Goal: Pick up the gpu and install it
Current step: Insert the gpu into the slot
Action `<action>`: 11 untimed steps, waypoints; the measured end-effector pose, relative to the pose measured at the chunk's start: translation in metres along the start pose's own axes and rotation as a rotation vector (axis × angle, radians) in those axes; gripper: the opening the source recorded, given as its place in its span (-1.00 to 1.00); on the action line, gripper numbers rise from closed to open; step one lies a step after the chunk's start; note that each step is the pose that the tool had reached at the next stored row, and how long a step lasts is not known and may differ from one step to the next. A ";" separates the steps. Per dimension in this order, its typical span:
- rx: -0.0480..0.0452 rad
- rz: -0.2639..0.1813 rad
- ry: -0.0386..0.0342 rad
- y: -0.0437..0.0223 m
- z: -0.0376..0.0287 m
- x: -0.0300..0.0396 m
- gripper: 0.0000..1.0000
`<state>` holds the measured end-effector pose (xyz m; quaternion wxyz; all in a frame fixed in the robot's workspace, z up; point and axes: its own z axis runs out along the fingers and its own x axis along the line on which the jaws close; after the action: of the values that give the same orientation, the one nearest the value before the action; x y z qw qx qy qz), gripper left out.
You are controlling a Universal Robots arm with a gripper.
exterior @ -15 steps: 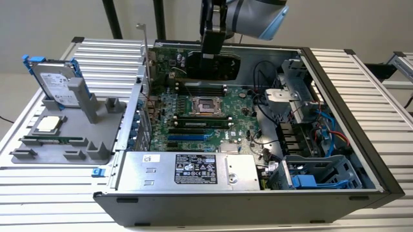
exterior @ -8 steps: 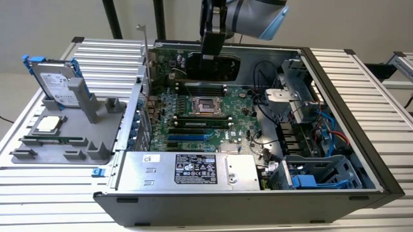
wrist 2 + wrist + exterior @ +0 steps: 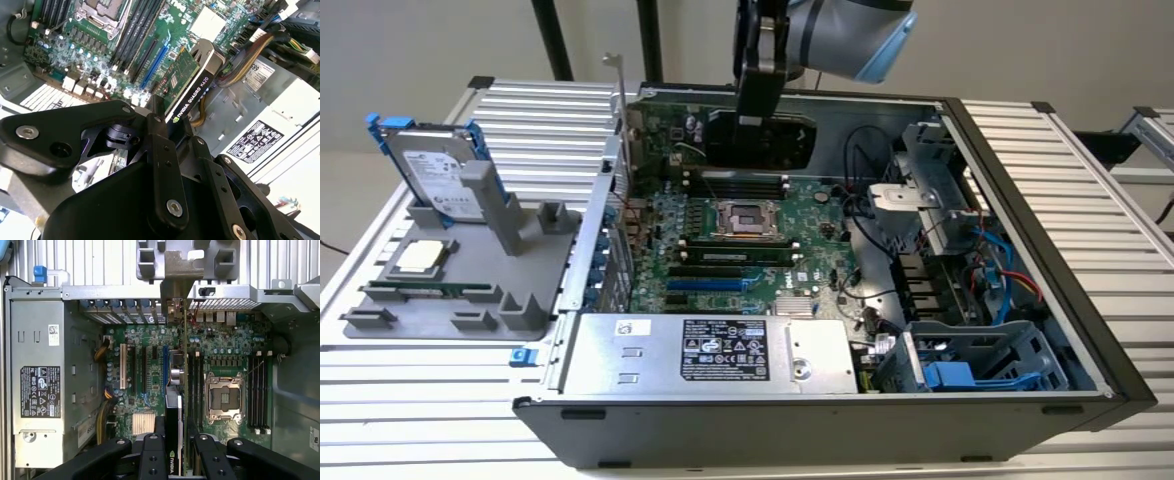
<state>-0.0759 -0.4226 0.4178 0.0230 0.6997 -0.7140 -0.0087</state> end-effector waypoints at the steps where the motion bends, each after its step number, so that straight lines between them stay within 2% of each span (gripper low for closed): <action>1: 0.0000 0.000 0.0001 0.0000 0.0003 0.0000 -1.00; 11: 0.0000 0.000 0.0016 -0.0001 0.0031 -0.0001 -1.00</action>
<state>-0.0759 -0.4226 0.4147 0.0235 0.6997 -0.7140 -0.0082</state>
